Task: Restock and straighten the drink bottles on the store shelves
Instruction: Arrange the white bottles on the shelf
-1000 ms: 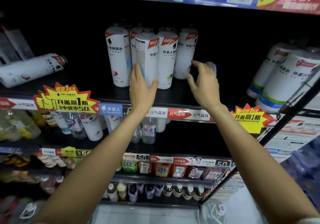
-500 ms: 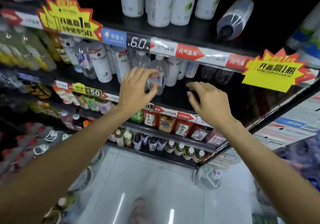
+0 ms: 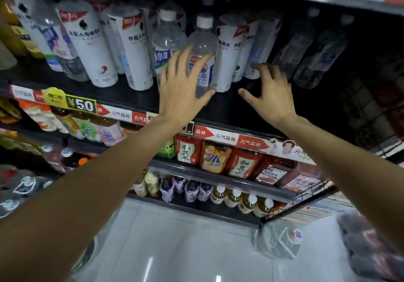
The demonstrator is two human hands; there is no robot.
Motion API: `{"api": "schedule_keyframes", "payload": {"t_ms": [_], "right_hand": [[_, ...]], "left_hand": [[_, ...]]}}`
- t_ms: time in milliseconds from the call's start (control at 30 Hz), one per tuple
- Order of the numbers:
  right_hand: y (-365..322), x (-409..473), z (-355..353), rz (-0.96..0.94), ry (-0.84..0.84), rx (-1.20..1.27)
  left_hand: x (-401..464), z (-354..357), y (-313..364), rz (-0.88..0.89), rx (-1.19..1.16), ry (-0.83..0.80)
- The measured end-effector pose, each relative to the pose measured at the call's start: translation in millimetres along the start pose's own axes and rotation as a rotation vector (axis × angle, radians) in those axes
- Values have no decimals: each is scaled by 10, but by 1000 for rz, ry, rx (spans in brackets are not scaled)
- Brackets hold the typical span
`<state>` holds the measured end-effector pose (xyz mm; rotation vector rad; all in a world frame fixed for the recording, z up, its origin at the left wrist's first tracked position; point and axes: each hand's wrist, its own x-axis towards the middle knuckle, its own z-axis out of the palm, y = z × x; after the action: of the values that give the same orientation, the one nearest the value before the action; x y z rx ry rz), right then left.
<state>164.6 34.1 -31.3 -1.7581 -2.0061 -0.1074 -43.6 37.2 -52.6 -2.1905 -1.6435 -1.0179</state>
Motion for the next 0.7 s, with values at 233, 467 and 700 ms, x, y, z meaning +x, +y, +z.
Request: {"api": "schedule_keyframes", "payload": {"t_ms": [233,467,700], "right_hand": [[218,490,164,-14,139,328],[392,1125,147,-50,91,305],[341,1647,211,-117,37,155]], "left_hand": [[-35,370,431,129,-297,138],[328,913,841,-168,-275,109],[624,1154,851,-355,-230,193]]}}
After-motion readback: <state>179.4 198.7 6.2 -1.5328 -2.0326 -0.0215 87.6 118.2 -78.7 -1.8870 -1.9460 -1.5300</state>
